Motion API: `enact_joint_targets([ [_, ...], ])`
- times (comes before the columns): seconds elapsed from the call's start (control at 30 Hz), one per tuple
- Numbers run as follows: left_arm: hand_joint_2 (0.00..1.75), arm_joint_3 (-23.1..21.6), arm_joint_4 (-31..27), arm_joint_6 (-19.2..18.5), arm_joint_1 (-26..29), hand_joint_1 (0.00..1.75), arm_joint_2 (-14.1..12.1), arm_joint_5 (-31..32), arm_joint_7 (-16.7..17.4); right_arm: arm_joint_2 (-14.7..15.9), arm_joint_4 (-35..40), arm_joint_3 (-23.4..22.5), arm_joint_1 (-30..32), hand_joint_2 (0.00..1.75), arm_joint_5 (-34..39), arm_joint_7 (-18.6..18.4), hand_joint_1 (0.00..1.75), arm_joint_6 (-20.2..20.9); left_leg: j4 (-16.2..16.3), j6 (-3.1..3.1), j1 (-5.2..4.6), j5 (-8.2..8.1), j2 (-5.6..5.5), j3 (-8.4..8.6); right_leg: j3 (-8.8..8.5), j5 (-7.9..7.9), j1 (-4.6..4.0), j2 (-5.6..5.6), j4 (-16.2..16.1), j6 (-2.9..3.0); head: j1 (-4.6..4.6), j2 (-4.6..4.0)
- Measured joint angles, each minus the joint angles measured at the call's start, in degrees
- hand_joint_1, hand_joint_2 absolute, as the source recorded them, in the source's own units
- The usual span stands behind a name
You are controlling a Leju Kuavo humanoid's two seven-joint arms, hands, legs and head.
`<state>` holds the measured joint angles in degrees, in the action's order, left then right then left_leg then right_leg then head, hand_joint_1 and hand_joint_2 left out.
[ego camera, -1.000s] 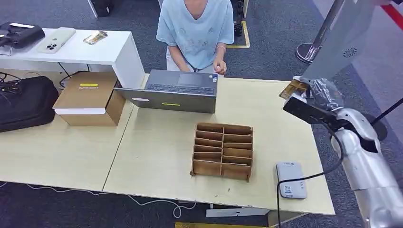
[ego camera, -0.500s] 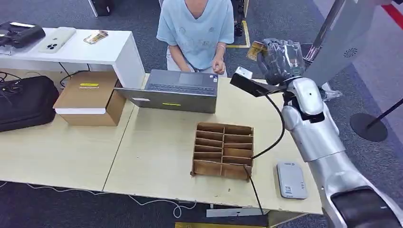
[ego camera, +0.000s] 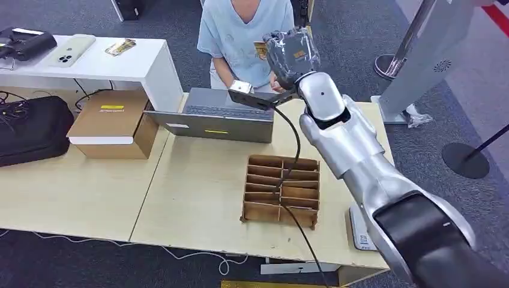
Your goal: Pass the card to the sensor for recognition and then transmit it.
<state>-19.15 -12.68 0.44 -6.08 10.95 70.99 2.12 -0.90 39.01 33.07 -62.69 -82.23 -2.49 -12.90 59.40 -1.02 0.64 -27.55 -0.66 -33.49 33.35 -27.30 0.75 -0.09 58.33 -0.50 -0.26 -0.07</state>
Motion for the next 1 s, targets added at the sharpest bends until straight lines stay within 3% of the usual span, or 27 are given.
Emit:
enact_joint_targets([
  [0.3,0.0,0.0,0.02,-0.26,0.04,0.0,-0.04,0.15,-0.41,-3.93,-10.21,2.78,-4.53,1.75,-3.39,-0.02,1.75,6.89,0.02,0.01,-0.02,0.01,-0.01,-0.03,0.01,0.07,0.02,-0.02,-0.04,0.0,0.02,0.0],
  [0.47,0.0,0.0,0.0,-0.26,0.17,0.0,-0.04,0.15,-0.52,-5.18,-14.12,2.66,-7.55,1.75,-0.65,-3.52,1.75,12.97,0.02,0.0,-0.02,0.01,0.01,-0.02,0.01,0.07,0.01,0.01,-0.03,0.0,0.0,0.0],
  [0.63,0.0,0.0,0.0,-0.26,0.25,0.0,-0.04,0.0,-1.0,-5.64,-16.5,-1.81,-9.99,1.75,6.68,-7.1,1.75,15.47,0.03,0.0,-0.02,0.01,0.01,-0.03,0.01,0.07,0.01,0.0,-0.04,0.0,0.02,0.0],
  [1.0,0.0,0.0,0.0,-0.92,0.2,0.0,-0.04,0.37,-1.03,-5.59,-19.71,-9.38,-10.72,1.75,9.33,-12.98,1.75,18.05,0.03,0.0,-0.02,0.01,0.03,0.0,0.02,0.08,0.01,0.05,-0.04,0.0,0.0,0.0],
])
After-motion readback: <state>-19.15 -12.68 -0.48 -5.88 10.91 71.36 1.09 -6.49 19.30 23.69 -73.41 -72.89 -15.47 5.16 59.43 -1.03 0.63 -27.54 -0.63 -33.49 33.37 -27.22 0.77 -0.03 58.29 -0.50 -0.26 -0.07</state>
